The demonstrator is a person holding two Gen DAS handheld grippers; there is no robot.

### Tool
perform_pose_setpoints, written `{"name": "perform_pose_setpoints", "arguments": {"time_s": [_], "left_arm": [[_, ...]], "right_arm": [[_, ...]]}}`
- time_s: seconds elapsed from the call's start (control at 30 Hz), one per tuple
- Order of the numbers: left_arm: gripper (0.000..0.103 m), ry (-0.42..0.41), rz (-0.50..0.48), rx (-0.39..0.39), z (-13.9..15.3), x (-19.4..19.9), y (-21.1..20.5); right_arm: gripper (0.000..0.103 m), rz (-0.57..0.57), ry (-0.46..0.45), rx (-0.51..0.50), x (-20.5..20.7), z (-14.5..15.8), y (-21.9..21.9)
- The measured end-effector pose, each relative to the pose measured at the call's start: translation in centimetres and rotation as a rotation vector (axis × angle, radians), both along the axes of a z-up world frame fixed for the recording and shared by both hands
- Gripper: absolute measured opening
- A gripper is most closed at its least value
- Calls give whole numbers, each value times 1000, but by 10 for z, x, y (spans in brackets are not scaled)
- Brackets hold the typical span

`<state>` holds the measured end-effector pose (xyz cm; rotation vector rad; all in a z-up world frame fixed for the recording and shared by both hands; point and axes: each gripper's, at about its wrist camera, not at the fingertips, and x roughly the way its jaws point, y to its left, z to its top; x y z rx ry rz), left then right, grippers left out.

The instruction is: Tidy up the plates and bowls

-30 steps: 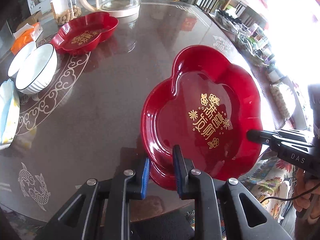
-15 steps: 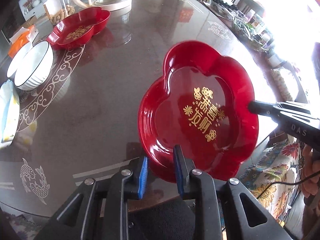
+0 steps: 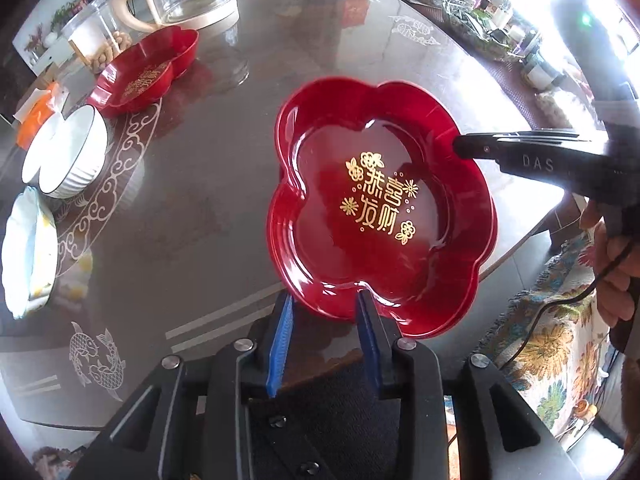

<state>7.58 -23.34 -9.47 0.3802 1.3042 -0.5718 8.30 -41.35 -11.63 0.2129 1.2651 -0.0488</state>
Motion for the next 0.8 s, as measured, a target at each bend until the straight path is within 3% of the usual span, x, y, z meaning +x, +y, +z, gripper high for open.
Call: {"name": "perform_pose_setpoints", "arguments": {"time_s": [0.17,0.2,0.27,0.3,0.33,0.37,0.4,0.43,0.53,0.8], "left_arm": [[32,-70,40,-34,19,-1,32],[32,-79,58,-60,23,1,41],[34,-111,103,-116,28,3,59],[42,-131,129,-142,30,4,67],[57,-152,158,-165,31,4,76],[66,-173,186,-193,31,2,84],[79,-199,217,-226,31,1,92],[83,-227,245,-253,31,0,100],[84,-275,283,-289,27,-5,115],[84,-281,308,-300,1,-15,140]], "right_arm": [[17,-8,-41,-9,-1,10,0],[20,-10,-51,-5,-2,13,1],[38,-10,-80,-3,-7,21,3],[45,-15,-100,-1,-9,25,6],[58,-22,-124,1,-14,29,8],[63,-29,-151,1,-19,34,11],[63,-35,-178,-3,-25,38,15],[63,-42,-204,-10,-30,41,19],[63,-77,-279,-30,-52,46,34],[64,-166,-442,-144,-109,33,82]]}}
